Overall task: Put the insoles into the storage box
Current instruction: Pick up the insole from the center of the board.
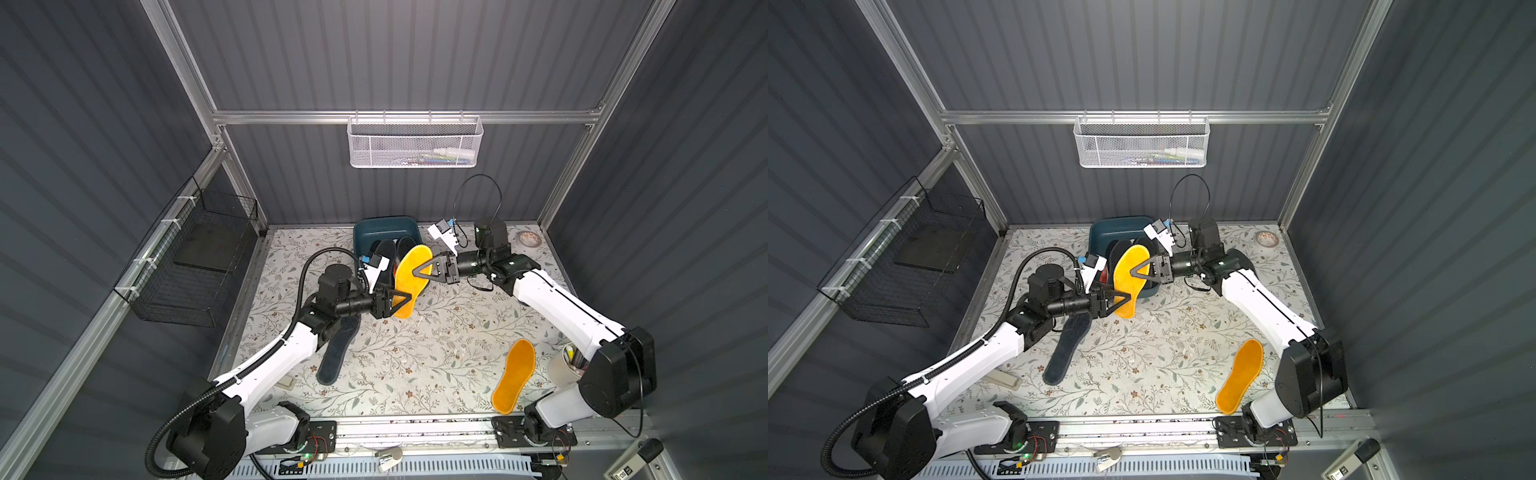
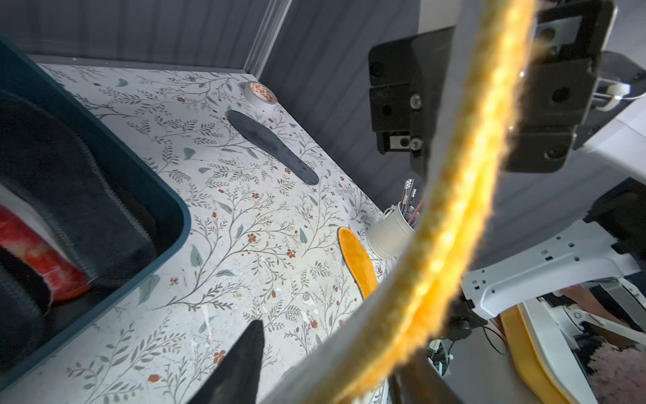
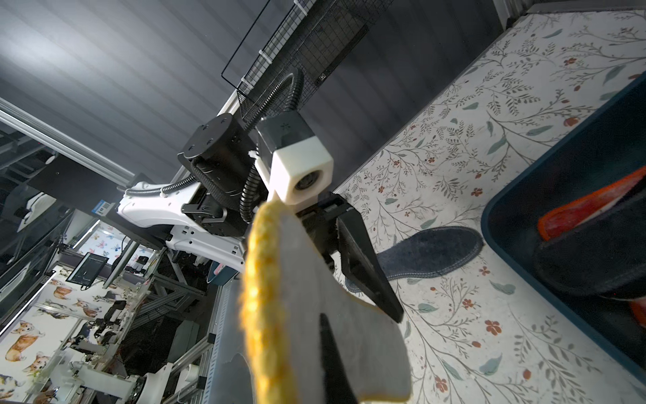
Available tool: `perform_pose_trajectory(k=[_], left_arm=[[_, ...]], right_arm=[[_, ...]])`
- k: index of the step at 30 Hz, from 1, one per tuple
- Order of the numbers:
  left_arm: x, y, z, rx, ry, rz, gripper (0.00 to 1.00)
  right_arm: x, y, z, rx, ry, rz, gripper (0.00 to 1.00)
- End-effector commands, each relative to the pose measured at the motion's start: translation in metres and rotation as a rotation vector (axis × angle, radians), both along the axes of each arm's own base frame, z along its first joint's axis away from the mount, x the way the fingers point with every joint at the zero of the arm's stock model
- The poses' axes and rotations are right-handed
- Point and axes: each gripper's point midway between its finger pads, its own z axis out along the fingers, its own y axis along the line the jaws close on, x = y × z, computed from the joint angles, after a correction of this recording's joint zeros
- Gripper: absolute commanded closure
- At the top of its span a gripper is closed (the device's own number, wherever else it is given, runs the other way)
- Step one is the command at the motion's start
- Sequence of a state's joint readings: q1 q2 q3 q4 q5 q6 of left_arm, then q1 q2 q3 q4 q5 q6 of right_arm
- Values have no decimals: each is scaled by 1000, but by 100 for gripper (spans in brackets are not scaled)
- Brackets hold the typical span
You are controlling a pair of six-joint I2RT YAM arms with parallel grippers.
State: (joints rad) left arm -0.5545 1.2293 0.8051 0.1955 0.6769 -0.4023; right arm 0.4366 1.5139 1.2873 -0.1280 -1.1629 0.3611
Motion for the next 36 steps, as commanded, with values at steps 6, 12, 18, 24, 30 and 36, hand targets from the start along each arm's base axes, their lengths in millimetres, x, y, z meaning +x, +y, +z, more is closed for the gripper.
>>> perform_pose_trajectory(k=[6,12,18,24,30,36], left_arm=[[-6,-9,25,-73,-22,-95,66],[-6,-2,32,-101,-48,-64,100],[-3,10,39,-162,-52,-45,100],[-2,8,40,-190,-29,-81,100],[-2,7,39,-190,-22,-93,100],[-2,5,39,-196,-12,-104,100]], right_arm=[[-6,5,6,32,-4,38,100],[7,1,-1,2,-13,-68,68],[21,-18,1,47,-2,-205,43],[7,-26,-2,106,-20,-227,31],[6,-23,1,144,-21,-257,32],[5,-6,7,155,-51,-251,40]])
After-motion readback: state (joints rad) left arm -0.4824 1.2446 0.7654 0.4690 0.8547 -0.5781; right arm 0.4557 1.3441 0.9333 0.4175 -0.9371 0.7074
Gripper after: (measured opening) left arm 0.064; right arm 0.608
